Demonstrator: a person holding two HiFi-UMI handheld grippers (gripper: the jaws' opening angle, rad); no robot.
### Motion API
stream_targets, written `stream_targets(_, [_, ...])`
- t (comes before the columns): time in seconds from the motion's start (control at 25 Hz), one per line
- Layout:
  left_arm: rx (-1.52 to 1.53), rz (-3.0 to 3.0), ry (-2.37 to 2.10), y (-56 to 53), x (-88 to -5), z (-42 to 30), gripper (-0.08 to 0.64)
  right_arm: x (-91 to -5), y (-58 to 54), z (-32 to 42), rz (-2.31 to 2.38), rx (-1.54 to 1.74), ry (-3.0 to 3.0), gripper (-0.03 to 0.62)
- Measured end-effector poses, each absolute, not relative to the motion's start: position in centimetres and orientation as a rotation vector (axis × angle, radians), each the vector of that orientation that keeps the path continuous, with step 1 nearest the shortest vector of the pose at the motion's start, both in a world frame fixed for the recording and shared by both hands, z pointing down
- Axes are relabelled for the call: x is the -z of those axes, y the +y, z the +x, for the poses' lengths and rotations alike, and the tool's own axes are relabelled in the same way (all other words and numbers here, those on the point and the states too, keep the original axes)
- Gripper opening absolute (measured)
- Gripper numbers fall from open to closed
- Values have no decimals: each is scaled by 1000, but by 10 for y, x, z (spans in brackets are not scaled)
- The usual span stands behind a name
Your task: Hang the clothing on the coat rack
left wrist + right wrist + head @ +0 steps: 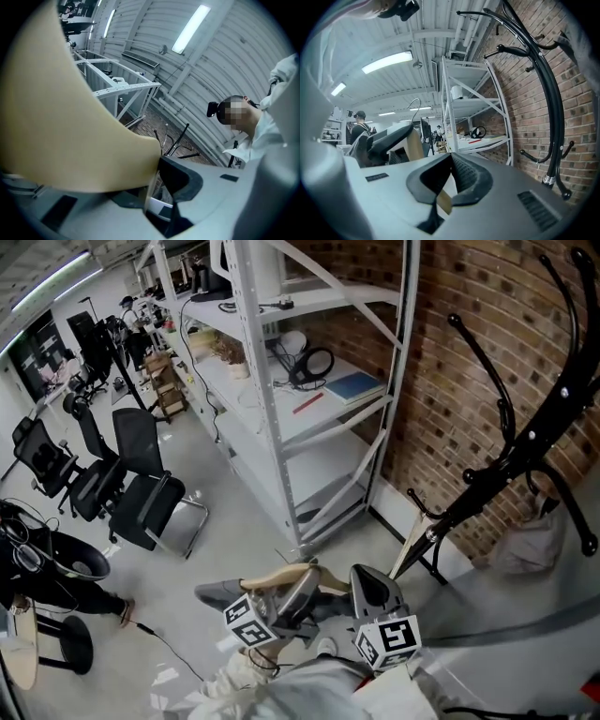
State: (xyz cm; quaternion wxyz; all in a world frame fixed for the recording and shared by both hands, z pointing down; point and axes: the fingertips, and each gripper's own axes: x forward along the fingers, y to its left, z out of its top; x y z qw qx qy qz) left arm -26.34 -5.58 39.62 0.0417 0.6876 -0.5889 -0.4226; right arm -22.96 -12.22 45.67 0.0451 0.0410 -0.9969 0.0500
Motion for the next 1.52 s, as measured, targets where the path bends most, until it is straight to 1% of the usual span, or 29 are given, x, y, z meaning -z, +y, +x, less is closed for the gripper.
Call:
stream_targets(0.44, [1308,2196,-1619,-98,-391,-283,103,-450,-157,-237,331,-108,-3042,25])
stream_targets(0.68, [1255,2269,-1400,-124,-393,-284,103,-455,-176,-231,587,-131,-2997,23])
stream_targets(1.16, [1134,2403,-937,-141,-388,-253,103,-449,-169,-191,1106,-141,-2867,23])
stream_targets(1.52, [1085,2430,-731,-128,-385,-221,103,-451,-144,-153,1338,-158,-2780,24])
